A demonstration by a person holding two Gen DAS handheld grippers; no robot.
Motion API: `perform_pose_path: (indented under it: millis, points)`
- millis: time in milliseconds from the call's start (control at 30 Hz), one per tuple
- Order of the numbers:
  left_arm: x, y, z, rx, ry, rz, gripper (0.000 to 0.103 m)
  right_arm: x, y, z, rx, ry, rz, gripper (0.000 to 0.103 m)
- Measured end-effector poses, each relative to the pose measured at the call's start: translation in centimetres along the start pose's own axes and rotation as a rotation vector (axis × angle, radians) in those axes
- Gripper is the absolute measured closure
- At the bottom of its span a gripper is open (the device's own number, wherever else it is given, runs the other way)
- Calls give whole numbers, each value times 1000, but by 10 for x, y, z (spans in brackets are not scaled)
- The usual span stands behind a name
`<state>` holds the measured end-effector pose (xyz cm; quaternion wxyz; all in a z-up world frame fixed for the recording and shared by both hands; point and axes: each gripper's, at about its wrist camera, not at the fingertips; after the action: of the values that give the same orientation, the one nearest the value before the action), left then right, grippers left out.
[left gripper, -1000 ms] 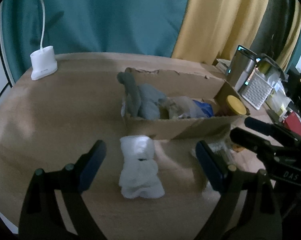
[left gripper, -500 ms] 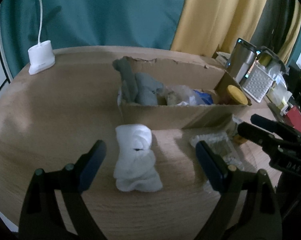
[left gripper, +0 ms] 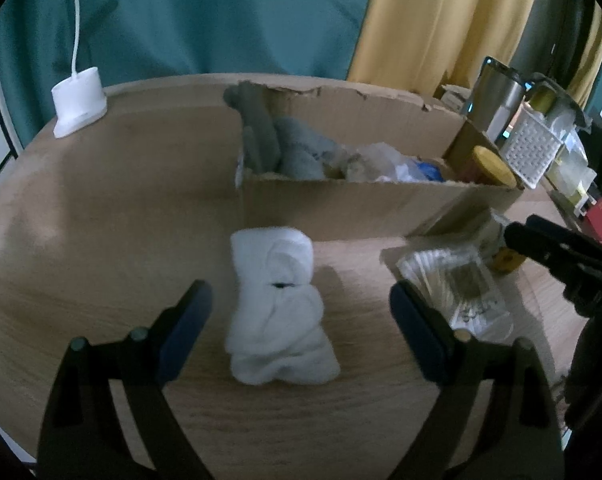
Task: Organize objects
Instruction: 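Reach left tool to the white towel while right tool reaches the green-white wipes pack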
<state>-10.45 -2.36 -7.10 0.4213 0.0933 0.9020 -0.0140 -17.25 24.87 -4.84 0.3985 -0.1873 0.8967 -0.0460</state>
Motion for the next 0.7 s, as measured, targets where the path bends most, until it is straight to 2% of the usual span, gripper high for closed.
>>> perform_pose_path:
  millis: [433, 700]
  points:
    - [13, 3, 2, 21, -23, -18, 14, -3, 9, 2, 25, -8, 36, 31]
    - [13, 1, 3, 25, -18, -8, 14, 3, 12, 11, 84, -58, 65, 31]
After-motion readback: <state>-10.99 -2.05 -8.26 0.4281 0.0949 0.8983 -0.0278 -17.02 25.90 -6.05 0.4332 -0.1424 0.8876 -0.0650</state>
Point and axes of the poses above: each gripper's, at about its wrist camera, not at the fingertips, and x roughly the way its jaws point, y to its right, z to its underside, and after that the axes turned 7 degrees about x, right-handed
